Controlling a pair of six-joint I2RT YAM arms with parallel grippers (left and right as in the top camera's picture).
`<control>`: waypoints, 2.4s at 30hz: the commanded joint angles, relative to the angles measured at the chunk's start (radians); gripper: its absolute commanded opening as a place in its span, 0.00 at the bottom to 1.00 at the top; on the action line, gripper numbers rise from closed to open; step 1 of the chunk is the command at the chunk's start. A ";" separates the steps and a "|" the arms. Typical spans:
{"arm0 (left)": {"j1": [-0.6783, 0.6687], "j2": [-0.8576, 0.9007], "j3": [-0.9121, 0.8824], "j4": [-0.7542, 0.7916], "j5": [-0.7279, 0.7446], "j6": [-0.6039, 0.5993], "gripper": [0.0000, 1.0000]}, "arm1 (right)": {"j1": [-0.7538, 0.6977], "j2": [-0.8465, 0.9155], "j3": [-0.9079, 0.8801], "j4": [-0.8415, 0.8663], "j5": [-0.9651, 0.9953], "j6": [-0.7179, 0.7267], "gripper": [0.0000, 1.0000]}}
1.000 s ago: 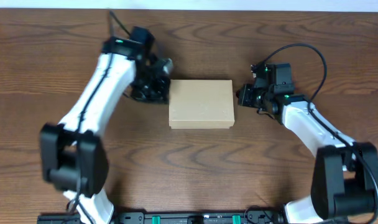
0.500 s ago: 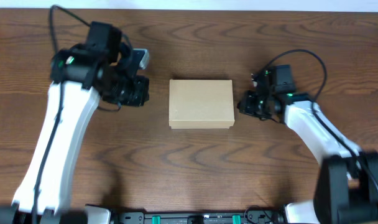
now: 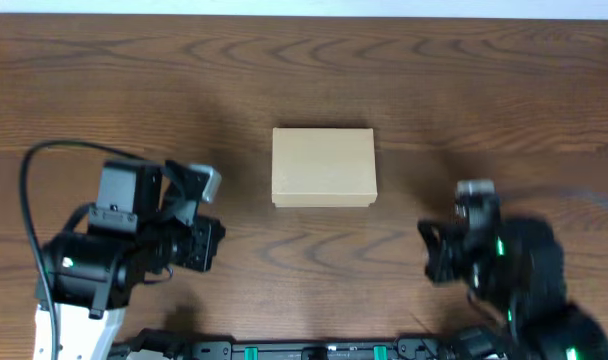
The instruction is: Pack container
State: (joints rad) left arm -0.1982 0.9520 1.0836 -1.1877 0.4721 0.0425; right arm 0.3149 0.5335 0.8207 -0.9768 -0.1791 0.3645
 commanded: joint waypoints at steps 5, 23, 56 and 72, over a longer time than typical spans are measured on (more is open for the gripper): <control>0.003 -0.016 -0.080 0.031 0.052 -0.025 0.07 | 0.025 -0.228 -0.117 -0.015 0.040 0.066 0.15; 0.001 -0.016 -0.080 0.017 0.041 -0.092 0.95 | 0.025 -0.236 -0.117 -0.143 -0.090 0.092 0.99; 0.021 -0.885 -0.881 0.622 0.079 0.014 0.95 | 0.025 -0.236 -0.117 -0.143 -0.090 0.092 0.99; 0.021 -0.948 -0.938 0.668 0.034 0.010 0.95 | 0.025 -0.236 -0.117 -0.143 -0.090 0.091 0.99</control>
State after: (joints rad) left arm -0.1833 0.0120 0.1631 -0.5224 0.5159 0.0586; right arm 0.3305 0.3016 0.7052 -1.1191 -0.2626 0.4450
